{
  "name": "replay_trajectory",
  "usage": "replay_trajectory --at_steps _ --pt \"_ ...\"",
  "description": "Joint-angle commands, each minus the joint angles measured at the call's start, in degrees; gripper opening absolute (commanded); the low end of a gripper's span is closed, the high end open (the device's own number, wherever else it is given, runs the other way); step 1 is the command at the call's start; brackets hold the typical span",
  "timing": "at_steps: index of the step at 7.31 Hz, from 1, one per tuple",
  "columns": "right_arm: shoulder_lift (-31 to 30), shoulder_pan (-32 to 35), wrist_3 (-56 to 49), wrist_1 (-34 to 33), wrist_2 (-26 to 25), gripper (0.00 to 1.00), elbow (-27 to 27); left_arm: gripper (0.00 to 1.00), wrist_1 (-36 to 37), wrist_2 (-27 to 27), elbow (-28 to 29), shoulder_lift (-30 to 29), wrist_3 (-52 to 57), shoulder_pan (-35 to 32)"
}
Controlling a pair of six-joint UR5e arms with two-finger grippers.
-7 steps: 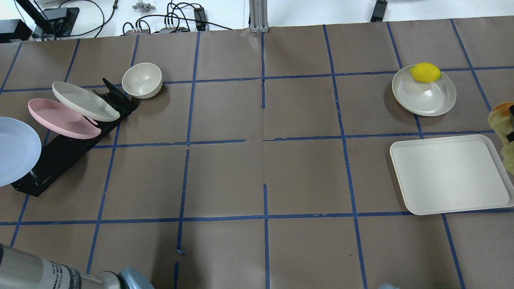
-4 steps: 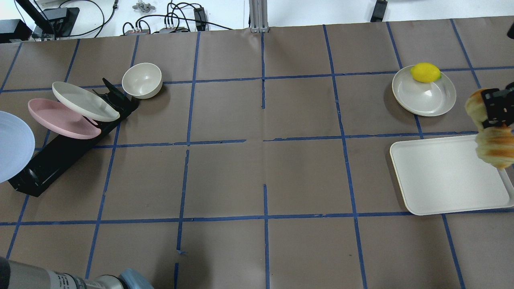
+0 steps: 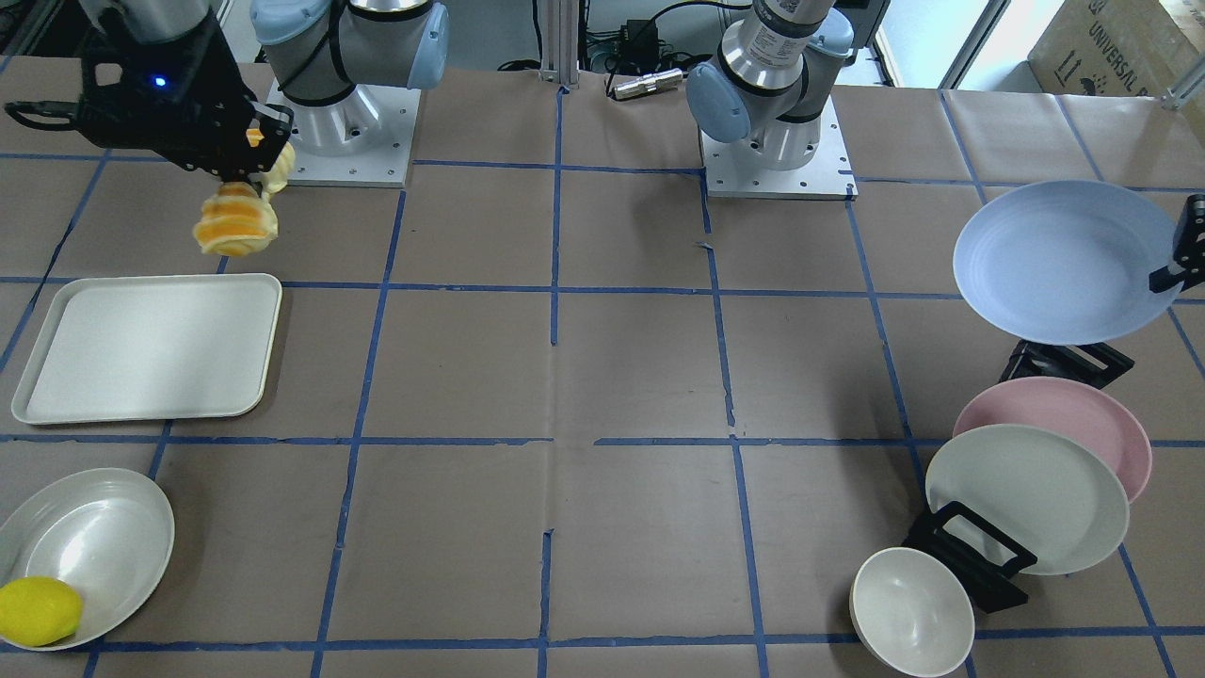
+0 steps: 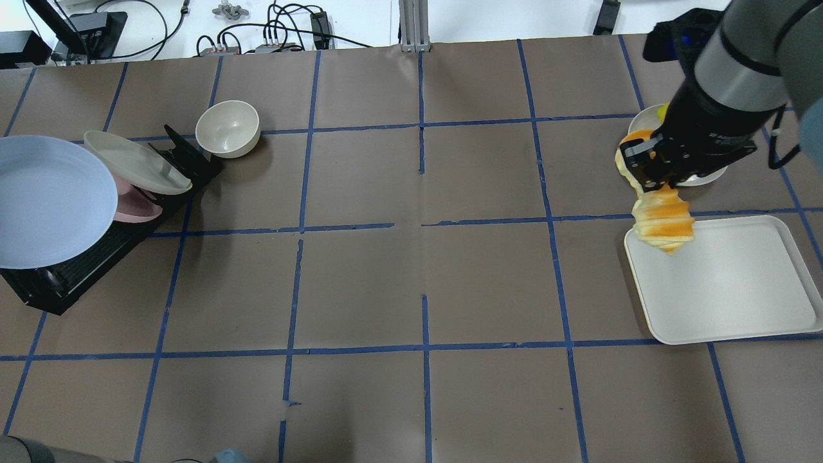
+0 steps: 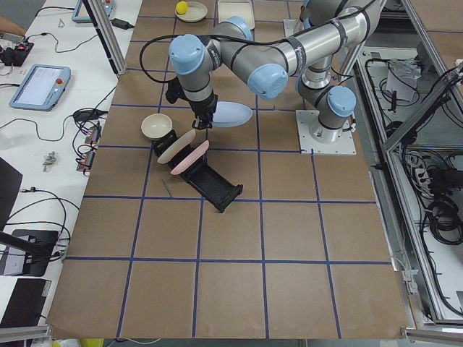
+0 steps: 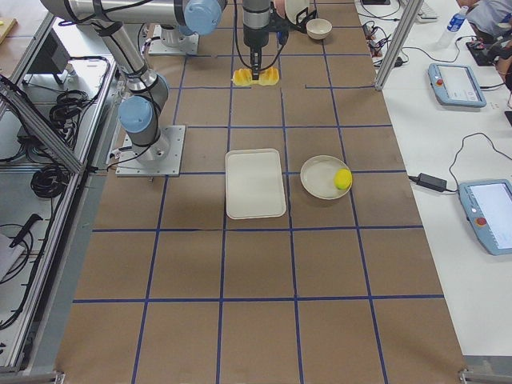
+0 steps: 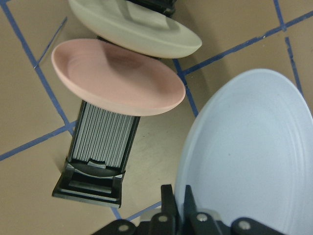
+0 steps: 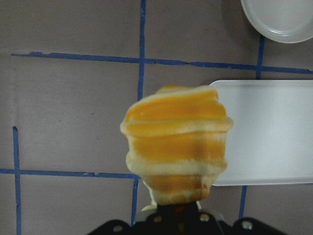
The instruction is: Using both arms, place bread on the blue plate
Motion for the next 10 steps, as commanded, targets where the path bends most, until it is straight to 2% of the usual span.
replay_trajectory --at_steps 1,2,4,5,7,9,10 --pt "4.3 7.49 0.6 -2.37 0.04 0.11 -1.37 0.14 -0.08 -0.25 -0.81 -0.29 -7.3 -8.81" --pt "6.59 9.43 0.68 -1.94 0.13 0.11 -3.99 0.14 0.18 -0.34 -3.25 -0.38 -10.55 -13.37" --pt "9.06 10.07 4.86 4.97 -0.05 0.12 -9.71 0.16 4.81 -5.85 -10.09 -1.07 -22.12 -21.55" --pt "9.07 9.98 13.95 5.27 -0.14 0.13 -10.26 0.15 9.02 -5.97 -13.61 -1.17 -27.58 -26.64" --pt "8.81 9.98 21.13 7.72 -0.05 0.14 -9.91 0.13 22.43 -8.23 -20.64 -2.13 -37.6 -34.22" --pt "8.98 10.07 20.81 7.73 0.21 0.14 -9.56 0.13 33.36 -9.13 -23.13 -7.12 -43.17 -38.45" --pt "8.98 10.07 20.64 7.73 0.22 0.14 -9.56 0.13 35.84 -9.13 -23.22 -9.15 -45.54 -40.38"
